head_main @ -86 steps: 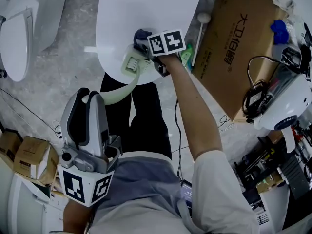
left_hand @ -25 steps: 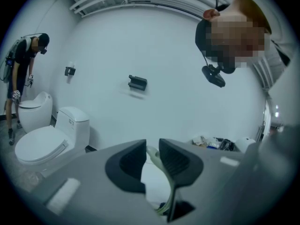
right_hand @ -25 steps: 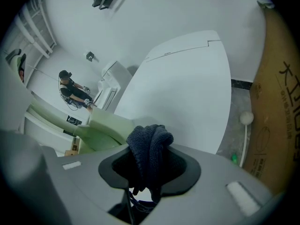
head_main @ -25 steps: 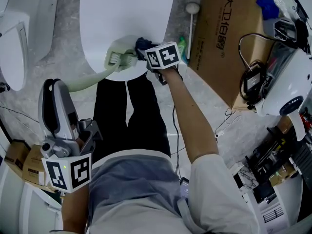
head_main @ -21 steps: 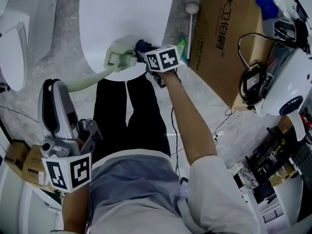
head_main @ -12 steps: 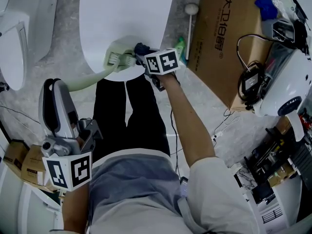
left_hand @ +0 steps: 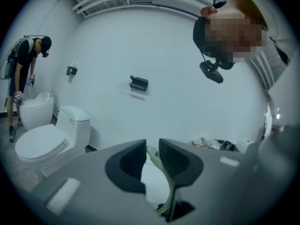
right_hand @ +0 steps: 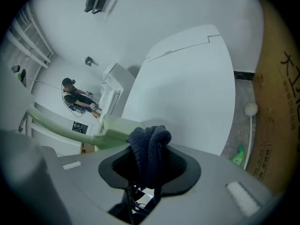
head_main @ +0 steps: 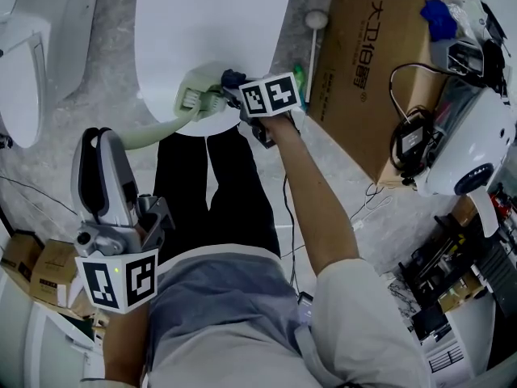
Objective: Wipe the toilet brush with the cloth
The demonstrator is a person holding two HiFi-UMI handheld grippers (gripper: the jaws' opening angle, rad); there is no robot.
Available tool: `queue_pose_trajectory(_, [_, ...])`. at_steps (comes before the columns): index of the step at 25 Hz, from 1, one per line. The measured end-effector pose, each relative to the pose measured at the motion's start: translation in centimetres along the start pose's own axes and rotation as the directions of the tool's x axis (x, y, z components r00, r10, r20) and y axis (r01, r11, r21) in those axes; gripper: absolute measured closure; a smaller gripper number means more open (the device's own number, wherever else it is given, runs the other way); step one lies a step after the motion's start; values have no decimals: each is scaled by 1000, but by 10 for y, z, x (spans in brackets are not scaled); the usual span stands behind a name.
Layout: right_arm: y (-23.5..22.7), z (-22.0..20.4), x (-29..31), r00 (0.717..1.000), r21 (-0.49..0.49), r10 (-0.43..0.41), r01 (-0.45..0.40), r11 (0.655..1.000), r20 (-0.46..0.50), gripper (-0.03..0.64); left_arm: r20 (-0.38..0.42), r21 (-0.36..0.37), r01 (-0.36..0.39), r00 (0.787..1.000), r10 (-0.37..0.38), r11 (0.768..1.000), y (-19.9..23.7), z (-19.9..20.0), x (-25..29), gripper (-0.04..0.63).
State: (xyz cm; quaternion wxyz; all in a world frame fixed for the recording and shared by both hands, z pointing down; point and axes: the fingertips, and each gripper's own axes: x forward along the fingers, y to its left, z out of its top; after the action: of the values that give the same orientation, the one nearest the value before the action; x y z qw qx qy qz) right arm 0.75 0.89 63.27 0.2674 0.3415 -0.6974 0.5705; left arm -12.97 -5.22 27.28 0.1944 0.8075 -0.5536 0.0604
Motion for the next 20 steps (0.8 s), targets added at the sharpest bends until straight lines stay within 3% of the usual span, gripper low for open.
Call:
queue_pose_trajectory(12, [10,15,-7,999,142,28,-34,989,42,498,7,-11,5,1000,-5,1000,2,2,-1,595])
queue_pose_trajectory(20, [20,19,-12,998,173,30,-39,984,59,497,11,-19,4,1000,-4,1000,2,2,-4,595])
